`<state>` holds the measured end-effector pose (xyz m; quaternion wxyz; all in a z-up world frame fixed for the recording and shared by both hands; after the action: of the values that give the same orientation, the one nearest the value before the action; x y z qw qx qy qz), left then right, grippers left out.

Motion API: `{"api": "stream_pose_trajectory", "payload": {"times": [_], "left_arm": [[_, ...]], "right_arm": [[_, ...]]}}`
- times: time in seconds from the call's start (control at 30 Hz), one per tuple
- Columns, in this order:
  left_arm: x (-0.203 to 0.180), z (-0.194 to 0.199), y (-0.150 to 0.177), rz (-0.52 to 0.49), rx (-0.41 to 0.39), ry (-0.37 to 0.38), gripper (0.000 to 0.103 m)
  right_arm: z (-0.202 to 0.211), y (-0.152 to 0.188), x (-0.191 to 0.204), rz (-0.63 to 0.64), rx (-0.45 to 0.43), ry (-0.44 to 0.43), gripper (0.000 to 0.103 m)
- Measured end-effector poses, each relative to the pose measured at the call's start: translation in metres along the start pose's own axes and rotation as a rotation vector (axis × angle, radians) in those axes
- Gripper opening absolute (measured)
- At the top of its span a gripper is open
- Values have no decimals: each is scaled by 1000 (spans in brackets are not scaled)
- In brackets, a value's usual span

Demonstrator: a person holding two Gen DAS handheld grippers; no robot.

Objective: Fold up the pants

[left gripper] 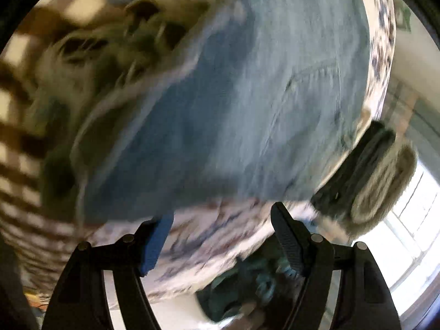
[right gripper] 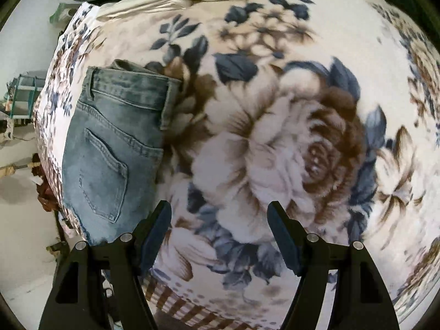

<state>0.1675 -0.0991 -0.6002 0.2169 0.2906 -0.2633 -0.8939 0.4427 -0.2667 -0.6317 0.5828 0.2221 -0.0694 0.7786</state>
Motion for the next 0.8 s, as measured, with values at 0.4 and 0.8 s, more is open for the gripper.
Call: {"api": "stream_pose_trajectory", "payload": {"times": [0.4, 0.8], "left_arm": [[-22, -6, -6, 114, -78, 13, 71], [-45, 13, -25, -127, -179, -166, 9]], "right_arm": [[-55, -76, 25, -79, -112, -327, 74], [-38, -73, 42, -69, -229, -344, 29]]}}
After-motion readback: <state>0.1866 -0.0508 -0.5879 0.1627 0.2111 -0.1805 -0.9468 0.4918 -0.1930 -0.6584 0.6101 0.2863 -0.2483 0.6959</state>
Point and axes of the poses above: each gripper's, at about its wrist camera, not at the fingertips, and z roughly against the way its jaws point, x to its left, y to its underside, the point moved 7 cm from there along -z, roughly the way its jaws point, and after that the axes turned 7 degrees about -y, right-handed, at the moved point
